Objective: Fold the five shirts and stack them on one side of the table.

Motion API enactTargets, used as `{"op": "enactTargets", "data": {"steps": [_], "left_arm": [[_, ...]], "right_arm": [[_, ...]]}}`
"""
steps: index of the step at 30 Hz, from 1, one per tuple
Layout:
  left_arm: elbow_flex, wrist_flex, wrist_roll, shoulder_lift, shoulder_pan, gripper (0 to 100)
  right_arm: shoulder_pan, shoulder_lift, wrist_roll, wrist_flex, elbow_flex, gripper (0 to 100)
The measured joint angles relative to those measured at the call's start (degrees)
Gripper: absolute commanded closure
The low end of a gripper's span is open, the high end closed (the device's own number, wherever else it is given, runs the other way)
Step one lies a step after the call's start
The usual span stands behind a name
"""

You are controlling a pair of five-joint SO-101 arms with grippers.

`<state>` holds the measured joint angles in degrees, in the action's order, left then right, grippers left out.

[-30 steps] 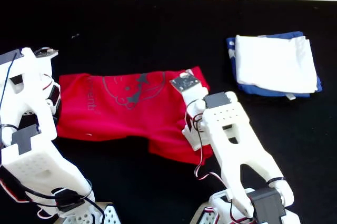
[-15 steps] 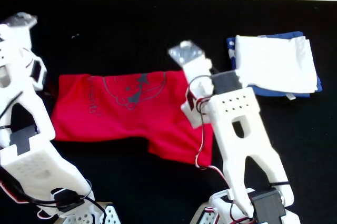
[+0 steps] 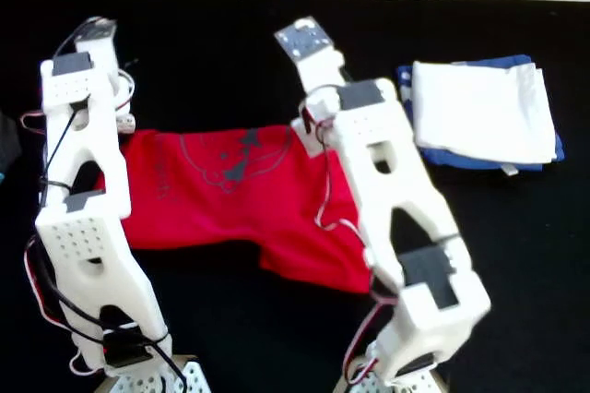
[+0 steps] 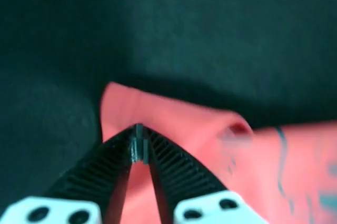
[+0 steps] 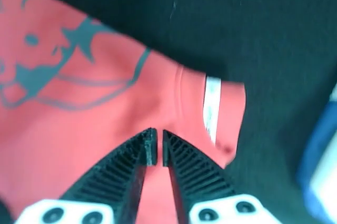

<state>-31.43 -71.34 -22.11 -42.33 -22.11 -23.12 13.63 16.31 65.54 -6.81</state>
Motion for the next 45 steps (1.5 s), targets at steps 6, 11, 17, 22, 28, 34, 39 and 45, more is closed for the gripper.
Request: {"op": "enactTargets", "data": {"steps": [6, 11, 17, 22, 28, 34, 39, 45], "left_arm": [[-0.3, 5.2, -0.3, -4.2, -4.2, 99], [-5.1, 5.5, -4.3, -8.4, -7.0, 99], [-18.8, -0.7, -4.8, -16.3, -8.5, 99], [-33.1, -10.6, -4.9, -21.5, -9.1, 99], [-47.6, -23.7, -5.2, -22.7, -10.0, 99], [-54.0, -29.9, -5.2, -22.2, -9.8, 99], [-41.8, -30.2, -5.2, -11.9, -11.4, 99], [-12.3, -29.5, -6.5, 8.5, -10.9, 99]], "right_arm": [[2.3, 18.6, 0.0, -3.2, -9.6, 96.9], [7.5, 29.9, 0.0, -2.1, -21.4, 96.9], [8.9, 33.5, 0.0, 8.8, -36.7, 96.9], [8.8, 33.5, 0.0, 22.5, -51.0, 96.9], [7.1, 33.8, 0.0, 34.0, -68.6, 96.9], [6.0, 33.6, 0.0, 34.9, -74.5, 96.9], [3.0, 26.5, -2.0, 34.9, -68.9, 96.9], [-2.2, 9.3, -3.3, 34.9, -46.8, 96.9]]}}
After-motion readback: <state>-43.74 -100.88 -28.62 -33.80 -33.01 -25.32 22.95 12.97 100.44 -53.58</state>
